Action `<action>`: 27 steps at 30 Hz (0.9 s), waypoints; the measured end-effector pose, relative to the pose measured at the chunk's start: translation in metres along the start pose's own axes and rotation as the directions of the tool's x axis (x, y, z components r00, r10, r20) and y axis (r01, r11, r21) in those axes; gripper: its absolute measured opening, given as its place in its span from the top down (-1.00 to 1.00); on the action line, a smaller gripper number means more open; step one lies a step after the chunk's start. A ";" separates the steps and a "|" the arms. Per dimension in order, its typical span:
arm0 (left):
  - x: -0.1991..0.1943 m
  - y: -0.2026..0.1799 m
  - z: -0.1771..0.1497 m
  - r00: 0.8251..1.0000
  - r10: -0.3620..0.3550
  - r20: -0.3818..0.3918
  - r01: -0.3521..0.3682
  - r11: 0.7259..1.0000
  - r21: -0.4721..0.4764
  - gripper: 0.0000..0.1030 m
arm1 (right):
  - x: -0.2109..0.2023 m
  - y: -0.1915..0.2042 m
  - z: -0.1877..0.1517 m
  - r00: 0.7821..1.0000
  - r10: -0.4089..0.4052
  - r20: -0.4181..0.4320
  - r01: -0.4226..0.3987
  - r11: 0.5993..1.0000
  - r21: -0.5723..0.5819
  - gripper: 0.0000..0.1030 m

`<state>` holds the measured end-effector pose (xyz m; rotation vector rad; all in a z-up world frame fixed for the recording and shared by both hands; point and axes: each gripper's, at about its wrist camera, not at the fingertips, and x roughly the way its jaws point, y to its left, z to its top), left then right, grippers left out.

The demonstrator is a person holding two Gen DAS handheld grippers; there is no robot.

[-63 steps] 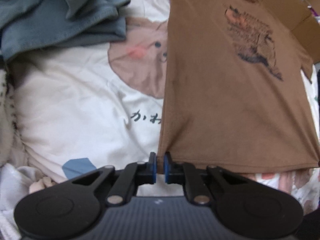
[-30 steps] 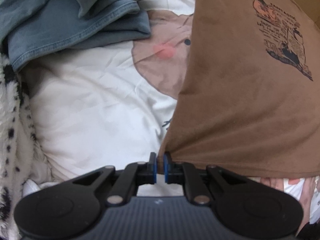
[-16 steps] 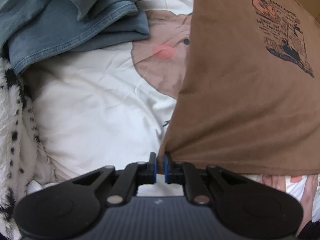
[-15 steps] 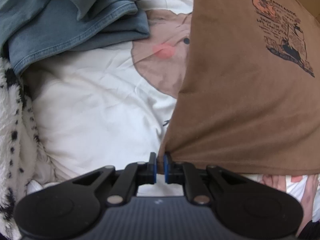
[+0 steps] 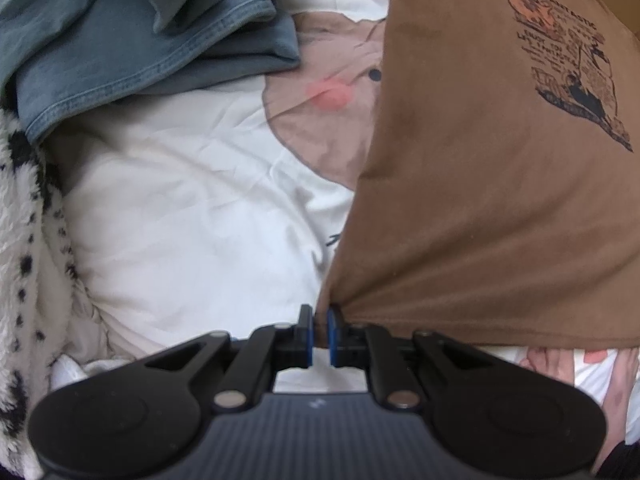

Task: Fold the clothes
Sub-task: 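Open and re-close the right gripper on the side edge while the left gripper holds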

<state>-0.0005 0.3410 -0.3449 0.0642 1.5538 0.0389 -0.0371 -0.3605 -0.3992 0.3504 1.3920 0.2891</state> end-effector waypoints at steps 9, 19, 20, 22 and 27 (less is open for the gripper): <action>0.002 -0.001 0.000 1.000 0.000 -0.002 0.000 1.000 0.002 0.86 | 0.011 -0.005 -0.003 0.999 -0.033 -0.022 0.033 0.999 -0.013 0.67; 0.006 -0.001 0.001 1.000 0.002 -0.007 -0.002 1.000 0.009 0.86 | 0.022 0.009 -0.005 0.996 -0.080 -0.038 0.077 0.994 -0.072 0.59; 0.007 -0.002 0.001 1.000 0.002 -0.008 -0.002 1.000 0.010 0.86 | 0.023 0.012 -0.005 0.995 -0.091 -0.043 0.087 0.992 -0.086 0.60; 0.006 -0.002 0.001 1.000 -0.001 -0.006 0.001 1.000 0.014 0.86 | 0.024 0.017 -0.003 0.992 -0.113 -0.052 0.107 0.988 -0.116 0.69; -0.010 0.000 -0.003 0.999 -0.027 0.020 0.027 1.000 0.007 0.86 | 0.017 0.025 0.003 0.986 -0.144 -0.083 0.131 0.981 -0.146 0.93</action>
